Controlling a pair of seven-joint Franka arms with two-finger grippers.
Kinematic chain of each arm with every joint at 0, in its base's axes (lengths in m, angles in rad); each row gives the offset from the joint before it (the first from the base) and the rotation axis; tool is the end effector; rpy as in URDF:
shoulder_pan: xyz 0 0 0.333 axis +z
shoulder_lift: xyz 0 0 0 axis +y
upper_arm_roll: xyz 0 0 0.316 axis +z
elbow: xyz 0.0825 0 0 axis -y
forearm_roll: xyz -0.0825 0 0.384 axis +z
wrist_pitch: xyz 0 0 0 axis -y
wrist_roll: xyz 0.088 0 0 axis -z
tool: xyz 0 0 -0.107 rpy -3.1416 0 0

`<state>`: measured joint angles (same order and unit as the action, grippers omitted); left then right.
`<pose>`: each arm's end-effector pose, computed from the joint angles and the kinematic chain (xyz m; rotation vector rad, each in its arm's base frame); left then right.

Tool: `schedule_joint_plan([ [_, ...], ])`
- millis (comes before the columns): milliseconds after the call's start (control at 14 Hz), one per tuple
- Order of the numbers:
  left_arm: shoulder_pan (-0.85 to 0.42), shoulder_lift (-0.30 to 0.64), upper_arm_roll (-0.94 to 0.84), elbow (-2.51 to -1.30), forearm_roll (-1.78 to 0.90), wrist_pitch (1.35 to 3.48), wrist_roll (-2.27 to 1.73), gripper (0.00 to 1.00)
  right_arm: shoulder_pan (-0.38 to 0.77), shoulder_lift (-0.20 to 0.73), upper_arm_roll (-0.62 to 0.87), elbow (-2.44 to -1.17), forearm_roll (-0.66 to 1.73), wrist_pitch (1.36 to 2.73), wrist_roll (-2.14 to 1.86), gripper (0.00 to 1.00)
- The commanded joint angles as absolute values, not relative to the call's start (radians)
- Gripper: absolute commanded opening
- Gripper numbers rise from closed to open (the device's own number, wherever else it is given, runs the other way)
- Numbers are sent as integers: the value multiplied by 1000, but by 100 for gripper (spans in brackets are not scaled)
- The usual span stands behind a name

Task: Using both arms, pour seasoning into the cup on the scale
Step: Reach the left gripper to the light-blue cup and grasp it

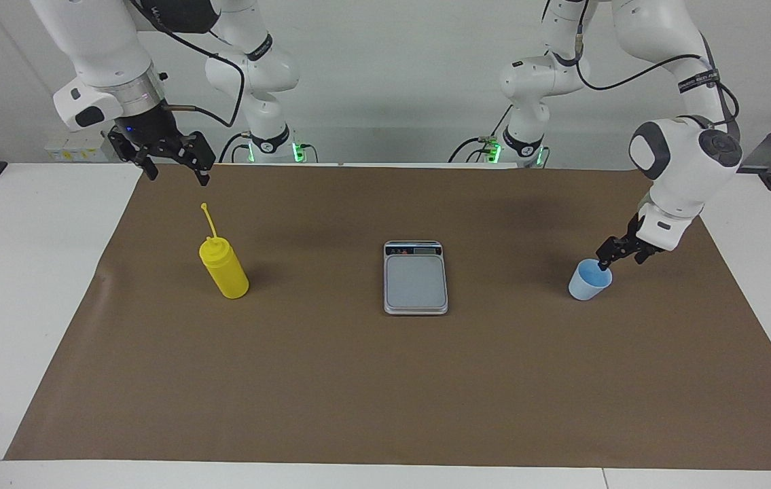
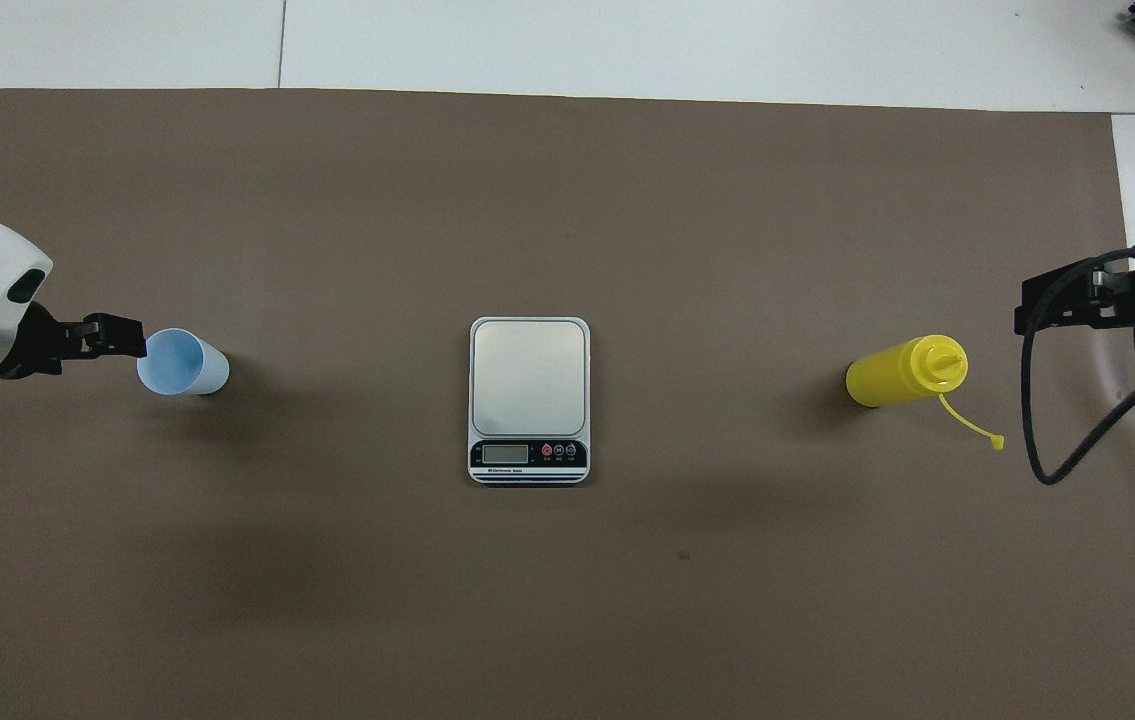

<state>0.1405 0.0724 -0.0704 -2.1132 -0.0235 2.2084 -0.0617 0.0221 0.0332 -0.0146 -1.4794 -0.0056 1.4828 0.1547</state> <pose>0.5555 0.0386 0.3833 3.1091 0.2271 0.0359 0.5563 0.0037 0.6412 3.1243 -0.2310 -0.0458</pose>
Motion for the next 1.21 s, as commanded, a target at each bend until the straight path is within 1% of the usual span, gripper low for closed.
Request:
schedule_joint_plan([
  [0, 135, 116, -77, -2129, -28, 2270, -104, 100, 11, 18, -11, -1496, 12, 1477, 135, 100],
  [143, 117, 118, -77, -2135, -28, 2273, -138, 100, 9, 18, -11, -1496, 12, 1477, 137, 100],
  [499, 117, 109, -78, -2177, -28, 2286, -140, 100, 9, 18, -11, -1496, 12, 1477, 137, 100],
  [570, 117, 107, -78, -2178, -28, 2287, -138, 98, 11, 18, -11, -1496, 12, 1477, 137, 100],
  [855, 121, 109, -78, -2171, -28, 2270, -138, 10, 9, 18, -11, -1496, 12, 1477, 137, 100],
  [926, 123, 110, -78, -2166, -28, 2267, -135, 0, 9, 18, -11, -1496, 12, 1477, 135, 100],
  [1069, 121, 113, -78, -2155, -28, 2263, -133, 0, 11, 18, -11, -1496, 12, 1477, 137, 100],
  [1140, 120, 118, -78, -2129, -28, 2235, -133, 0, 11, 18, -11, -1496, 12, 1477, 135, 100],
])
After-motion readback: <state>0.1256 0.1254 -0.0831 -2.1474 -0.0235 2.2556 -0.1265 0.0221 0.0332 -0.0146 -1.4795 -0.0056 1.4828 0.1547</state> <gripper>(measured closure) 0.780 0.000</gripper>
